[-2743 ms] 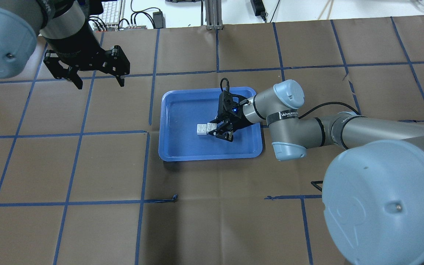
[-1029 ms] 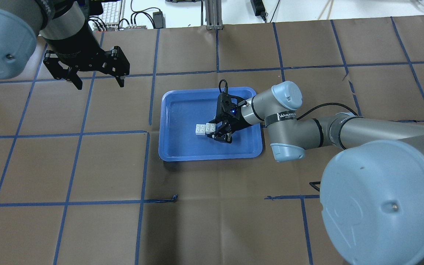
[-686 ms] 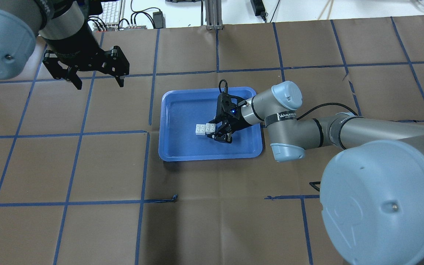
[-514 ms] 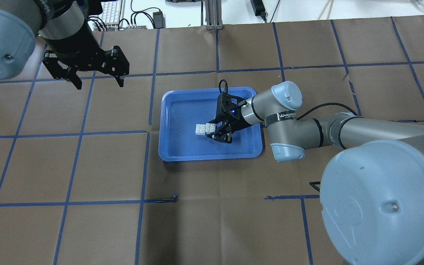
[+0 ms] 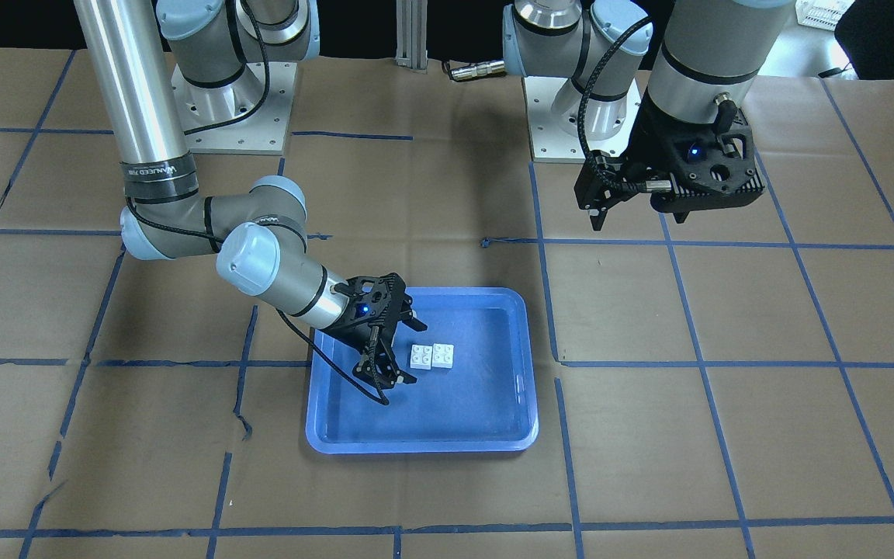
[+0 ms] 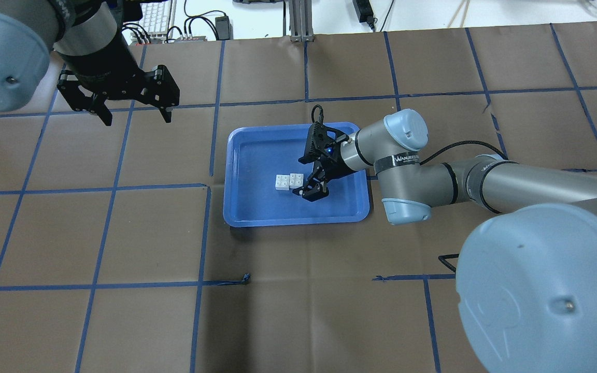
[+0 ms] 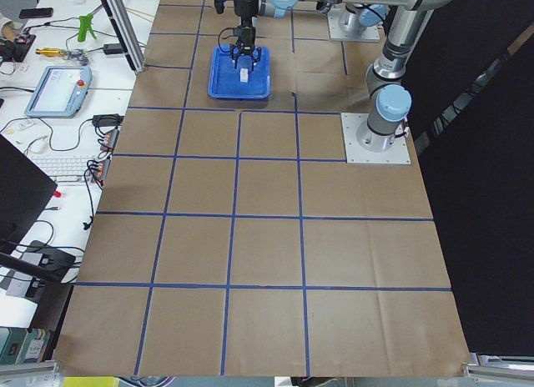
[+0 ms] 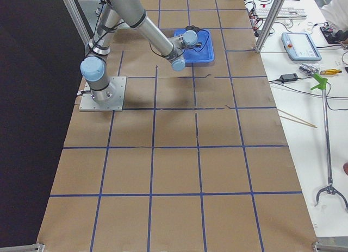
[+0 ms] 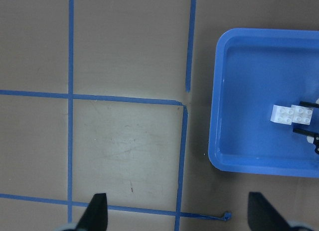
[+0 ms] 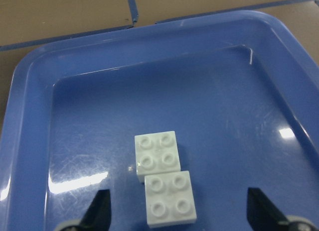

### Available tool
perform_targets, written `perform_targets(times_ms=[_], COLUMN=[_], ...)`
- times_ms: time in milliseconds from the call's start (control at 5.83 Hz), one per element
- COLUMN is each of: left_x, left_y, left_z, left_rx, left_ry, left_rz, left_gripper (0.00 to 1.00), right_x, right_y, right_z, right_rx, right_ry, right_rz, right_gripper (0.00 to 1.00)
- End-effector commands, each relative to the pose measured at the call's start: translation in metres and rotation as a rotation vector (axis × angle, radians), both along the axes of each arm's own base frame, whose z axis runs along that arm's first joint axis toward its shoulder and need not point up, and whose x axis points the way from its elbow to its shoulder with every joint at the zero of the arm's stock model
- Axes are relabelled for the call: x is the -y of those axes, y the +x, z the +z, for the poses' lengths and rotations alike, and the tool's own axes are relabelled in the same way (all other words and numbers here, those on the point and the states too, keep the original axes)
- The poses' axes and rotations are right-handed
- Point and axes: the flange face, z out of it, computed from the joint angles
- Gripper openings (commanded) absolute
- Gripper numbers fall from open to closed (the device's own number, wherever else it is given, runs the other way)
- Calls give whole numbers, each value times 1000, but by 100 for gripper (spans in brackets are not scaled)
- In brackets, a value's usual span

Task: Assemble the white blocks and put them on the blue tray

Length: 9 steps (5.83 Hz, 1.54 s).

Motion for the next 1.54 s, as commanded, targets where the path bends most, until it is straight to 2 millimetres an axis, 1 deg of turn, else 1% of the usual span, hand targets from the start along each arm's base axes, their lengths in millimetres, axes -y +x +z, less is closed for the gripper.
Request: perform_targets(times_ms=[0, 171, 343, 514, 686, 857, 1029, 1200, 1371], left_x=[0, -1, 1, -1, -1, -1, -1, -1, -1], left_y=[2, 2, 2, 2, 2, 2, 2, 2, 2], left_z=[-1, -1, -2, -2, -1, -2, -2, -1, -2], left_rx=[2, 2, 1, 1, 2, 2, 1, 2, 1], left_ry=[2, 2, 2, 3, 2, 3, 3, 2, 3], left_rz=[3, 3, 3, 3, 3, 3, 3, 3, 3], left_gripper=[99, 99, 99, 99, 99, 99, 99, 99, 99], right_x=[-4, -4, 8, 19, 22, 28, 26, 12, -4], right_y=[-14, -26, -46, -56, -68, -94, -123, -145, -159], right_z=[47, 67, 79, 102, 118, 148, 181, 215, 245], right_rx=[-72, -158, -235, -295, -367, -410, -466, -494, -546], right_ry=[74, 147, 250, 229, 255, 314, 363, 438, 507], right_rz=[-61, -157, -356, -439, -469, -615, -747, -902, -1075], right_gripper=[100, 100, 100, 100, 100, 100, 100, 100, 100])
